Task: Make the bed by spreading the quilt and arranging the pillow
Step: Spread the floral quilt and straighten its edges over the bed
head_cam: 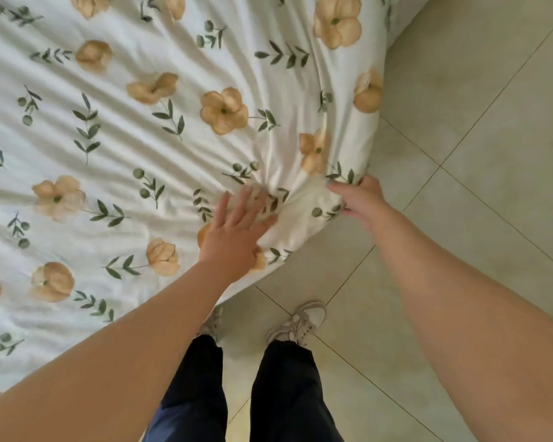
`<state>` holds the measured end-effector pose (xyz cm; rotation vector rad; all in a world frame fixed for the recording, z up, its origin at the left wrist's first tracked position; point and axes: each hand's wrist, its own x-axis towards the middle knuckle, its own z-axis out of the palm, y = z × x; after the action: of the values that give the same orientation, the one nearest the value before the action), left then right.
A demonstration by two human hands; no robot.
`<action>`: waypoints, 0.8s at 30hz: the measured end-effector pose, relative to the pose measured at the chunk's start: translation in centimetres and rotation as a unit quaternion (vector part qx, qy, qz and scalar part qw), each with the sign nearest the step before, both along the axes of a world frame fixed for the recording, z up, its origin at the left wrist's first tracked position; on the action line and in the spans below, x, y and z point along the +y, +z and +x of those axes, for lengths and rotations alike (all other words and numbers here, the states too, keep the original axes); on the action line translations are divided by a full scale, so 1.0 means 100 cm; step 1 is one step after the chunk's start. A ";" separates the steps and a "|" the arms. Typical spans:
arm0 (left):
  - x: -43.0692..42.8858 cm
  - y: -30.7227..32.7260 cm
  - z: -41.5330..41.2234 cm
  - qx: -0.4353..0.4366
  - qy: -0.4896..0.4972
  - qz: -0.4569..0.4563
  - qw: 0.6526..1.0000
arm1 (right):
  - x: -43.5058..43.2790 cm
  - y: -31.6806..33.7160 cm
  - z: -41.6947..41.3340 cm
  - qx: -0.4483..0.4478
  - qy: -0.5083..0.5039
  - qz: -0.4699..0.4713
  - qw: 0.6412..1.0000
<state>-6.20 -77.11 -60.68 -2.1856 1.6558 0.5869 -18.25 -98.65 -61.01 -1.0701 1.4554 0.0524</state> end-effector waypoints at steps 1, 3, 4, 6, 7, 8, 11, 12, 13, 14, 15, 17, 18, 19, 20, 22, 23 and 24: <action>0.002 -0.003 0.000 -0.015 -0.042 0.030 0.999 | 0.005 -0.002 0.006 0.003 0.020 -0.001 1.000; 0.006 -0.007 -0.001 -0.014 -0.090 0.098 0.991 | 0.012 -0.002 0.010 0.030 0.117 0.023 0.992; 0.005 -0.007 -0.003 -0.005 -0.093 0.142 0.985 | 0.013 0.000 0.006 0.053 0.192 0.037 0.979; 0.002 -0.005 -0.006 0.017 -0.067 0.223 0.972 | 0.010 0.003 -0.002 0.089 0.303 0.053 0.947; -0.002 -0.002 -0.008 0.036 -0.038 0.245 0.968 | 0.004 0.004 -0.005 0.091 0.321 0.037 0.942; -0.010 0.002 -0.009 0.063 -0.004 0.241 0.968 | -0.006 0.009 -0.008 0.085 0.316 0.008 0.945; -0.041 0.023 -0.009 0.133 0.075 0.110 0.982 | -0.039 0.027 -0.007 0.063 0.274 -0.061 0.958; -0.053 0.029 -0.008 0.140 0.088 0.049 0.985 | -0.051 0.034 -0.004 0.057 0.268 -0.074 0.959; -0.067 0.036 -0.006 0.147 0.105 -0.013 0.983 | -0.064 0.040 -0.001 0.050 0.262 -0.089 0.960; -0.082 0.042 -0.004 0.155 0.122 -0.071 0.978 | -0.077 0.045 0.004 0.043 0.254 -0.106 0.961; -0.098 0.047 0.000 0.161 0.139 -0.125 0.969 | -0.088 0.047 0.009 0.035 0.242 -0.124 0.962; -0.129 0.054 0.013 0.163 0.177 -0.220 0.945 | -0.111 0.051 0.025 0.017 0.222 -0.151 0.963; -0.145 0.057 0.019 0.163 0.195 -0.255 0.933 | -0.121 0.052 0.032 0.009 0.211 -0.160 0.964; -0.160 0.059 0.026 0.165 0.209 -0.282 0.922 | -0.130 0.053 0.039 0.003 0.199 -0.168 0.966; -0.178 0.060 0.032 0.172 0.224 -0.299 0.911 | -0.139 0.054 0.046 0.000 0.187 -0.177 0.966; -0.213 0.063 0.049 0.195 0.253 -0.319 0.892 | -0.158 0.056 0.063 -0.004 0.166 -0.206 0.964; -0.230 0.064 0.056 0.211 0.269 -0.321 0.883 | -0.166 0.057 0.072 -0.002 0.162 -0.217 0.963; -0.247 0.063 0.064 0.228 0.284 -0.320 0.875 | -0.176 0.057 0.083 -0.003 0.159 -0.225 0.961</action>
<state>0.20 -101.82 -54.36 -3.2897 1.5408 0.8457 -9.95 -116.28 -55.26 -1.6702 1.3066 -0.0584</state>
